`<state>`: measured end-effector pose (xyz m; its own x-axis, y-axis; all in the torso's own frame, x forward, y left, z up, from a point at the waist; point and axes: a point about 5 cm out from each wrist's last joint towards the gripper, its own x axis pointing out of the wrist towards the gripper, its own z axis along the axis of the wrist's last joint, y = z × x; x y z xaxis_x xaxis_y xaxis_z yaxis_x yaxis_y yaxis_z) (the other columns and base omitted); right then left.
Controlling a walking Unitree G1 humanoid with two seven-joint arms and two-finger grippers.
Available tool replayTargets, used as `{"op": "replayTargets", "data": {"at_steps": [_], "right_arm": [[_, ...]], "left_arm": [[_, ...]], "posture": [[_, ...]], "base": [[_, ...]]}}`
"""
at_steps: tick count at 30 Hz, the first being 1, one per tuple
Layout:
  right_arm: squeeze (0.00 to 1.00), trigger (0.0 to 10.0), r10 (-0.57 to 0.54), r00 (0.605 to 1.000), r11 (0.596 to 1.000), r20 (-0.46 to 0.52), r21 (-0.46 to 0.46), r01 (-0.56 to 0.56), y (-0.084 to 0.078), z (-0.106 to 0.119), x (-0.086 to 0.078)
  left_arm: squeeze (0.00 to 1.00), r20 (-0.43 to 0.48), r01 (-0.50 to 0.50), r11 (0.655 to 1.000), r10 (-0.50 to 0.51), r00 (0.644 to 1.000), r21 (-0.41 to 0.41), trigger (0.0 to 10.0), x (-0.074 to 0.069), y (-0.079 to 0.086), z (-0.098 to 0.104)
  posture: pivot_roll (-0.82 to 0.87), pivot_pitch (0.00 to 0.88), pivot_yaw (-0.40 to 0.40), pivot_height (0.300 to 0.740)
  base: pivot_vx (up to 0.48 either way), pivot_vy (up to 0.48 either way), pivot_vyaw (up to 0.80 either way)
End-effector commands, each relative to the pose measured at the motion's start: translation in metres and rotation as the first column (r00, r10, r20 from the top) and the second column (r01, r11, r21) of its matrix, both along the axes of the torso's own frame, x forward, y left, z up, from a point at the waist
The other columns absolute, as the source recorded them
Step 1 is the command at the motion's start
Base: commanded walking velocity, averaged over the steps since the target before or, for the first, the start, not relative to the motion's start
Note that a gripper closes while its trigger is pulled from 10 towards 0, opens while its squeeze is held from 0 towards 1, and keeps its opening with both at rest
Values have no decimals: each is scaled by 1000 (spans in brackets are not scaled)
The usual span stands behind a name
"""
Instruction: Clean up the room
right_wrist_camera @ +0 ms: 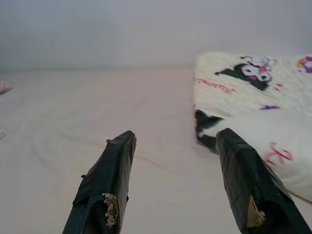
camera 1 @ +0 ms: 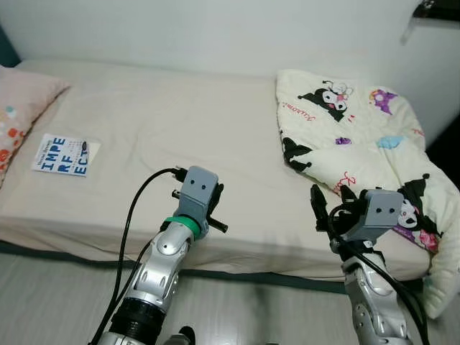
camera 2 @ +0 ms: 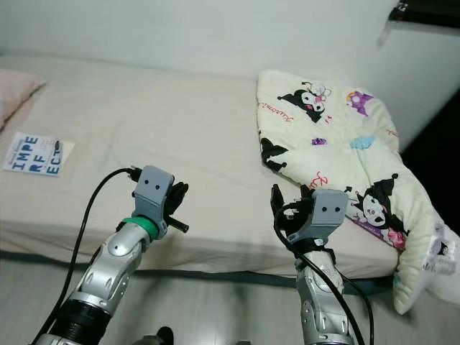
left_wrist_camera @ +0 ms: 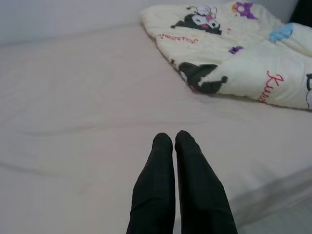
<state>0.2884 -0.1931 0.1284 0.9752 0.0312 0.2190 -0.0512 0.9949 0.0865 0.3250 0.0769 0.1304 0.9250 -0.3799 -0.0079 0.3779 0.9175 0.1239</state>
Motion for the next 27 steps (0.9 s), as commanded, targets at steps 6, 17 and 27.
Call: {"op": "replayTargets", "data": {"at_steps": [6,17,27], "right_arm": [[0,10000,-16,1000,1000,-19,-2,16,-5,-4,-3],[0,10000,-20,1000,1000,-18,2,20,-5,-3,-3],[0,10000,-23,1000,1000,-18,5,23,-5,-4,-4]], "left_arm": [[0,-13,13,1000,-12,1000,13,10000,-2,-3,-5],[0,-14,12,1000,-12,1000,14,10000,-1,-3,-4],[0,-32,3,1000,-4,999,-12,10000,0,-2,-4]], "posture": [[-123,89,25,740],[-125,91,30,740],[-125,92,33,740]], "base": [[0,-353,0],[0,-376,0],[0,-206,0]]}}
